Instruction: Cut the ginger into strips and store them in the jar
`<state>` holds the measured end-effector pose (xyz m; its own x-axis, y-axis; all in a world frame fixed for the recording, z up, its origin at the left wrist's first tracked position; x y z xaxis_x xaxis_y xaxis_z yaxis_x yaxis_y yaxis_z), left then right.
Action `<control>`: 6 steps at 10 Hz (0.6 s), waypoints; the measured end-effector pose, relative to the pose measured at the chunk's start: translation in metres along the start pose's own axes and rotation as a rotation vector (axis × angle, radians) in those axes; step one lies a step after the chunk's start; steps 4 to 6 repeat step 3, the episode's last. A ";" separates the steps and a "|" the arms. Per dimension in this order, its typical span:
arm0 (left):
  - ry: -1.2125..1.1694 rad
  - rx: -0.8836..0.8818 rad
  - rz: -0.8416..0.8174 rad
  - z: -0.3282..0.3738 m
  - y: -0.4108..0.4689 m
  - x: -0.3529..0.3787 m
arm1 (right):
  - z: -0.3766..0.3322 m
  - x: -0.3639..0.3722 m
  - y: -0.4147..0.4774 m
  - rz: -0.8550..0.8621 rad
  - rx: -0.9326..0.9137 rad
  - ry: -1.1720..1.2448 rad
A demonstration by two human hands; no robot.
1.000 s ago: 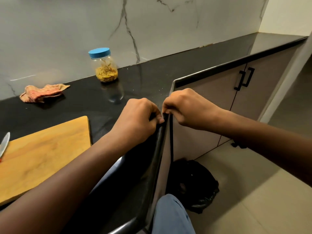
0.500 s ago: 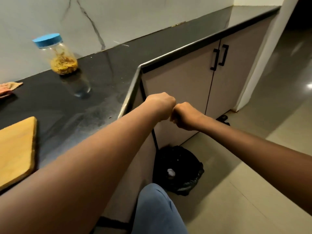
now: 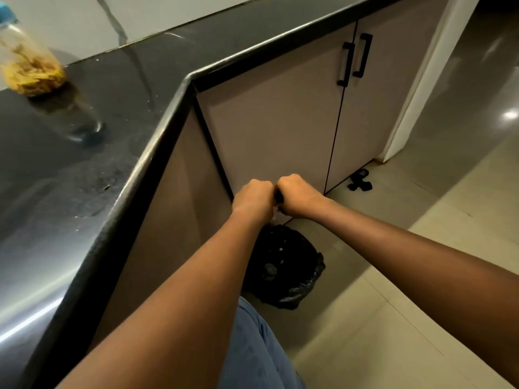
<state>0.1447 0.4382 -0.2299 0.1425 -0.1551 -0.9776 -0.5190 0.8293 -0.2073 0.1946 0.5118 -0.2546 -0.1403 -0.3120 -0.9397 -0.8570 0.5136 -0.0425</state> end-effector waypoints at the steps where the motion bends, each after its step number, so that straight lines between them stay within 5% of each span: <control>1: 0.037 -0.026 0.059 -0.001 -0.001 0.002 | 0.003 0.006 -0.002 -0.026 -0.020 0.017; 6: 0.053 0.036 -0.044 0.002 -0.007 0.010 | 0.008 0.005 0.003 0.031 0.019 0.025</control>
Point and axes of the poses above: each hand's wrist, its own y-axis towards the middle knuckle, its own x-axis out of the palm, z = x × y, the point moved 5 cm from there along y, towards the middle knuckle, and after that the axes turned 6 degrees about z, right-handed, at the moved point
